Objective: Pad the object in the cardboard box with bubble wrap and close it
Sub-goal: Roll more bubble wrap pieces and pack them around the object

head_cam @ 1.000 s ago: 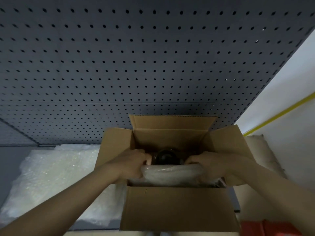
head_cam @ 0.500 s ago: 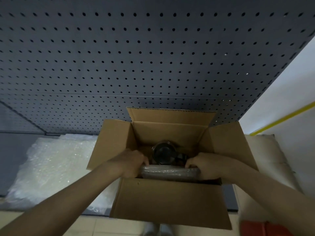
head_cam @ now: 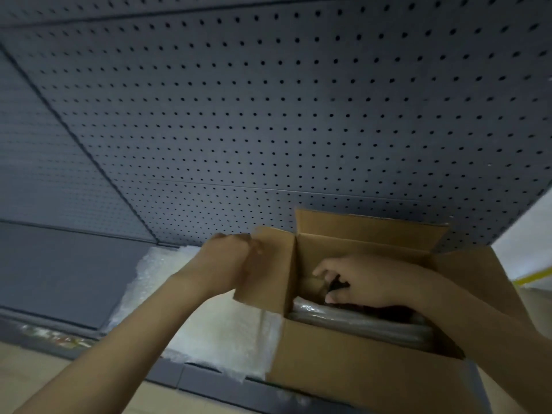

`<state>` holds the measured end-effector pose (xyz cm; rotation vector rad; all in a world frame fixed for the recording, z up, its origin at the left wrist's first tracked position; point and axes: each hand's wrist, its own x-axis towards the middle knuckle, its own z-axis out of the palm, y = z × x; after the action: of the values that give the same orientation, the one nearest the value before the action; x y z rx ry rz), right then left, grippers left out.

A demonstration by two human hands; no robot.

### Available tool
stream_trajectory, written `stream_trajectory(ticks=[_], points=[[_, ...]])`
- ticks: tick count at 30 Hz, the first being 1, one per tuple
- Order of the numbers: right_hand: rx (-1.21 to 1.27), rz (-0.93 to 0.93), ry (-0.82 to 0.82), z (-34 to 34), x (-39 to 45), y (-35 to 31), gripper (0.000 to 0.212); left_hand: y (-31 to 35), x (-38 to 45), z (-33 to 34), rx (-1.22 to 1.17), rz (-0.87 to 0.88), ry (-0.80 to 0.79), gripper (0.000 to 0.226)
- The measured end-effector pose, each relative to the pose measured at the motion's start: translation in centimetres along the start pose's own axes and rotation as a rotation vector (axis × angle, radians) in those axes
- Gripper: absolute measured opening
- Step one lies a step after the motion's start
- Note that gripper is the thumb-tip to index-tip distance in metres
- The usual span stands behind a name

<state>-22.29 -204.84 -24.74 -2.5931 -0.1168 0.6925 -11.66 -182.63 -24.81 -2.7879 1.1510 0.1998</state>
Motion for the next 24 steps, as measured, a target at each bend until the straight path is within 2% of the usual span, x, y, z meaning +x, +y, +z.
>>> stream_trajectory(ticks=[7,14,17,24], points=[[0.005,-0.065,0.033,0.4,6.5,-9.8,0.046,-10.8,-4.0,1.3,-0.001,-0.086,0.054,0.048],[0.051,0.027,0.079,4.0,13.3,-17.6,0.045,-22.0,-7.2,4.0,-0.057,-0.074,-0.044,0.051],[0.032,0.046,0.112,5.1,15.3,-19.8,0.045,-24.8,-7.8,5.4,-0.093,-0.071,-0.107,0.05],[-0.067,0.125,0.065,6.6,18.6,-21.4,0.047,-27.0,-7.6,8.5,-0.173,-0.079,-0.235,0.05]])
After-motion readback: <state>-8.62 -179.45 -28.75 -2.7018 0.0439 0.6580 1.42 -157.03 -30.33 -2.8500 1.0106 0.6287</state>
